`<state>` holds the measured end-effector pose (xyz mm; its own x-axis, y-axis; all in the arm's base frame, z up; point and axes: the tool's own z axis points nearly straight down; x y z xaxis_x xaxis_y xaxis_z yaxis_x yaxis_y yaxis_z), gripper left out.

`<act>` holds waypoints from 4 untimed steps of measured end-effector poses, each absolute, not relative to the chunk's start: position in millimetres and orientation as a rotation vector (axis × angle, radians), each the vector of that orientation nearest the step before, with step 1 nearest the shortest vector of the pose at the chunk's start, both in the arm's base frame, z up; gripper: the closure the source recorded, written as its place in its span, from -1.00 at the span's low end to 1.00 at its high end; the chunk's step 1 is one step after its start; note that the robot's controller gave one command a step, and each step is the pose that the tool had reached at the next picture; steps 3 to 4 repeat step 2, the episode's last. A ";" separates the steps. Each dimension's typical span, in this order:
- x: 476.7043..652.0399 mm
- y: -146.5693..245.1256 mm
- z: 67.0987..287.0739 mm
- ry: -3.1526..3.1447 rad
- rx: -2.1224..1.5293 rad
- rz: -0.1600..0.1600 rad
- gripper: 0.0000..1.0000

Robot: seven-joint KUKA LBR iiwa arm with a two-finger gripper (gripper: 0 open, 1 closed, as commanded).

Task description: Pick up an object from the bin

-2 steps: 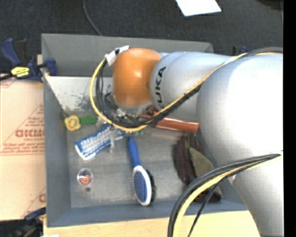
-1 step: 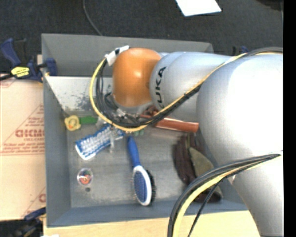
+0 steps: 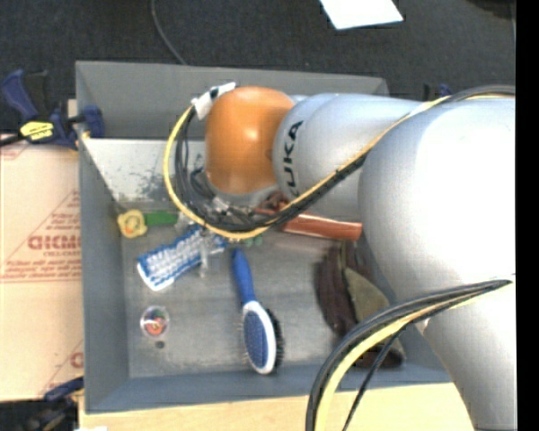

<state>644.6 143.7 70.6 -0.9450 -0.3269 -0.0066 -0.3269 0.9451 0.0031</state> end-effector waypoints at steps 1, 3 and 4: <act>642.0 142.8 89.3 3.103 -0.519 0.005 1.00; 644.1 142.9 128.6 3.097 -0.517 0.004 1.00; 644.1 142.9 128.6 3.097 -0.517 0.004 1.00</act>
Offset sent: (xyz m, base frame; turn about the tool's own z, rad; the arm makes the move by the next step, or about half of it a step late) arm -0.0015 -0.0005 0.0189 0.0009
